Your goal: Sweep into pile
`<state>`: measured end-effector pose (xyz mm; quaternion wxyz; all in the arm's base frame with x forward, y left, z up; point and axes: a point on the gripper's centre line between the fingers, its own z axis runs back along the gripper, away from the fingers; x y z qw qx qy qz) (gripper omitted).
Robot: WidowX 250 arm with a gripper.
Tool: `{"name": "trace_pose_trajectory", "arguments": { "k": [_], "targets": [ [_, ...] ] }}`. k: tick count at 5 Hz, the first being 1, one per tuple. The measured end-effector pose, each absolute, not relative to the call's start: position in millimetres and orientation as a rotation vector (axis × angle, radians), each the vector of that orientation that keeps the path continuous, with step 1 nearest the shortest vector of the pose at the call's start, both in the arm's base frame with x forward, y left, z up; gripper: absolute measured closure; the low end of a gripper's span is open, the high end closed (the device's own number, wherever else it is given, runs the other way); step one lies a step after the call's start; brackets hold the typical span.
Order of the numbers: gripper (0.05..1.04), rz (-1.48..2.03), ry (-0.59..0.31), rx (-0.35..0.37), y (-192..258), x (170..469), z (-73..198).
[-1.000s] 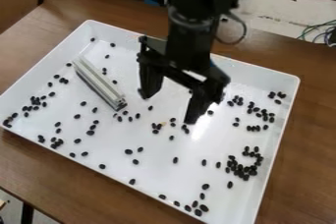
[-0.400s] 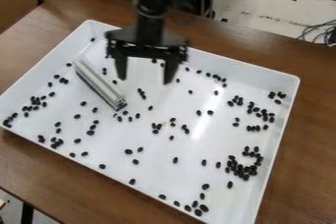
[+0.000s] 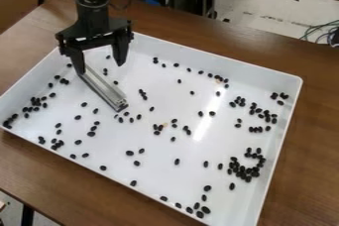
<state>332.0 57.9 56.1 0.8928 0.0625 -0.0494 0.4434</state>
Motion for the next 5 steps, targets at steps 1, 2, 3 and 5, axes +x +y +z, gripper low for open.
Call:
{"name": "trace_pose_trajectory", "arguments": {
  "k": [1,2,3,5],
  "targets": [
    [0.085,0.939,-0.083,0.126,60,329,46],
    [0.085,0.973,-0.051,0.103,58,330,29],
    [0.085,0.997,-0.013,0.106,61,326,17],
    [0.211,1.011,0.029,0.116,68,326,1]
  ]
}}
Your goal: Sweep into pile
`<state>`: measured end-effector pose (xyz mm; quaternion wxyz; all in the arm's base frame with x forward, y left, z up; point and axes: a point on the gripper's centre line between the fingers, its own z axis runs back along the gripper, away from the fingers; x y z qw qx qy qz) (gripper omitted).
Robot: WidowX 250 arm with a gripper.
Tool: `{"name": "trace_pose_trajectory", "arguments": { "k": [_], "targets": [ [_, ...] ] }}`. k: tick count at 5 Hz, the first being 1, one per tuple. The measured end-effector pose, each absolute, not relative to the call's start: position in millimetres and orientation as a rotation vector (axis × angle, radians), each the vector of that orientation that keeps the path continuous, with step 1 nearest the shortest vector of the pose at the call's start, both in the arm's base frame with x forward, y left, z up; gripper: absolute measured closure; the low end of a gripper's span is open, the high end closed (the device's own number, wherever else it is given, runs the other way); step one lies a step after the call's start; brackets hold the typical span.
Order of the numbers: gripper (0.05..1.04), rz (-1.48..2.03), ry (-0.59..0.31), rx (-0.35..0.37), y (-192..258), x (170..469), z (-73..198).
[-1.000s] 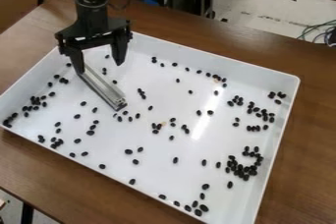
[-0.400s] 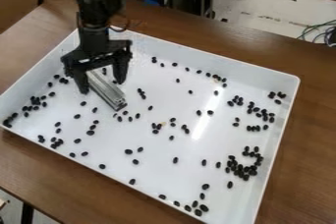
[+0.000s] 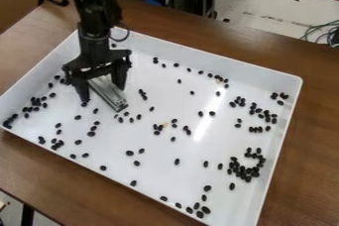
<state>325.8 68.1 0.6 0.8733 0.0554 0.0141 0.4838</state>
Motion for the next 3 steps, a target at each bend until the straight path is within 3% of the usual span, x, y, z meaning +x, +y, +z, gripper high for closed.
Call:
{"name": "trace_pose_trajectory", "arguments": {
  "k": [1,2,3],
  "targets": [
    [0.529,1.017,0.014,0.125,70,327,0],
    [0.721,1.026,0.018,0.173,70,324,1],
    [0.722,0.999,-0.017,0.170,62,326,27]
  ]
}}
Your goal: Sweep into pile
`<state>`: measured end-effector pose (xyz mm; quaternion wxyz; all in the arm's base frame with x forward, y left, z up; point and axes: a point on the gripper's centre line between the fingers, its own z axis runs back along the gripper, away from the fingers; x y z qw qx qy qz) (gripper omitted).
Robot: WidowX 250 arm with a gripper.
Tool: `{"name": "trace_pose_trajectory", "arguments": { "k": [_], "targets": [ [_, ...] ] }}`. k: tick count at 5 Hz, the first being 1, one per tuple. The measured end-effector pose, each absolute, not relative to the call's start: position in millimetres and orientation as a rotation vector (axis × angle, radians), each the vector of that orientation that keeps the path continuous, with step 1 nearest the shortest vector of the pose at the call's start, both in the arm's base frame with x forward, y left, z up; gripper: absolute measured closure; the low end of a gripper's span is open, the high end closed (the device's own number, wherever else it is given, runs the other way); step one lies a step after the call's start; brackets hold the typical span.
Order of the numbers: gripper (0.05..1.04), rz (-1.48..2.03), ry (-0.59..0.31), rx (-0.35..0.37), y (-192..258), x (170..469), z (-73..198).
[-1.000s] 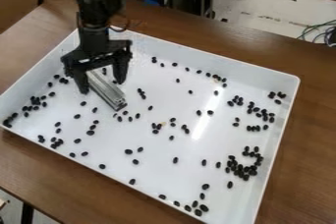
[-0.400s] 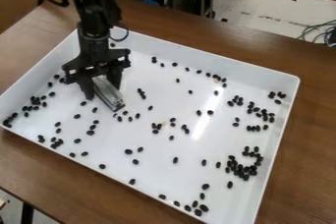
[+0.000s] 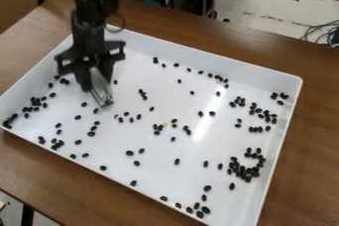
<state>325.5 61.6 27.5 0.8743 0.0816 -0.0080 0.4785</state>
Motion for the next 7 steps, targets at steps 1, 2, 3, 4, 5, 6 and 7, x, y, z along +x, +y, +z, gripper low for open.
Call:
{"name": "trace_pose_trajectory", "arguments": {
  "k": [1,2,3,4,5,6,7],
  "targets": [
    [0.722,0.827,-0.059,0.099,34,328,51],
    [0.722,0.583,-0.077,0.048,-14,329,51],
    [0.722,0.328,-0.063,0.005,-64,326,52],
    [0.722,0.088,-0.057,-0.023,-110,325,43],
    [0.722,-0.167,-0.030,-0.064,-142,313,39],
    [0.722,-0.389,0.088,-0.080,-151,306,29],
    [0.722,-0.498,0.166,-0.080,-153,305,20]
  ]
}}
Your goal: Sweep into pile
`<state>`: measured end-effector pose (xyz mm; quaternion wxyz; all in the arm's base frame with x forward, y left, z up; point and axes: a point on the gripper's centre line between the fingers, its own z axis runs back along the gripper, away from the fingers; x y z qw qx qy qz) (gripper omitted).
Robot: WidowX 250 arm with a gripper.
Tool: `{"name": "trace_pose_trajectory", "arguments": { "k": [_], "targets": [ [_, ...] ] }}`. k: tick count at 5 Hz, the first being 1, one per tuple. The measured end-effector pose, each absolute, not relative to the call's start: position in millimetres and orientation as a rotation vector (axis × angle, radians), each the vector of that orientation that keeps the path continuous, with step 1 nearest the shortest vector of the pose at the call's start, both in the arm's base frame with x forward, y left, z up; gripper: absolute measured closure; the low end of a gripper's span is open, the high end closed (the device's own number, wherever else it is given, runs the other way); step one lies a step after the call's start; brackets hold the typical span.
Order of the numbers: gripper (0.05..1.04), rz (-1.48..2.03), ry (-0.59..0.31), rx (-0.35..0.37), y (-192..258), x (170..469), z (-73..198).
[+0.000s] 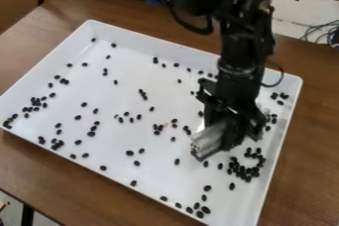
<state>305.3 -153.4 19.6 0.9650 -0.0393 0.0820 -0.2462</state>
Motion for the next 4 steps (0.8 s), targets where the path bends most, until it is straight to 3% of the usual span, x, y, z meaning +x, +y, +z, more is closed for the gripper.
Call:
{"name": "trace_pose_trajectory", "arguments": {
  "k": [2,4],
  "targets": [
    [0.722,-0.632,0.280,-0.095,-160,313,4],
    [0.722,-0.554,0.230,-0.134,-165,347,-1]
  ]
}}
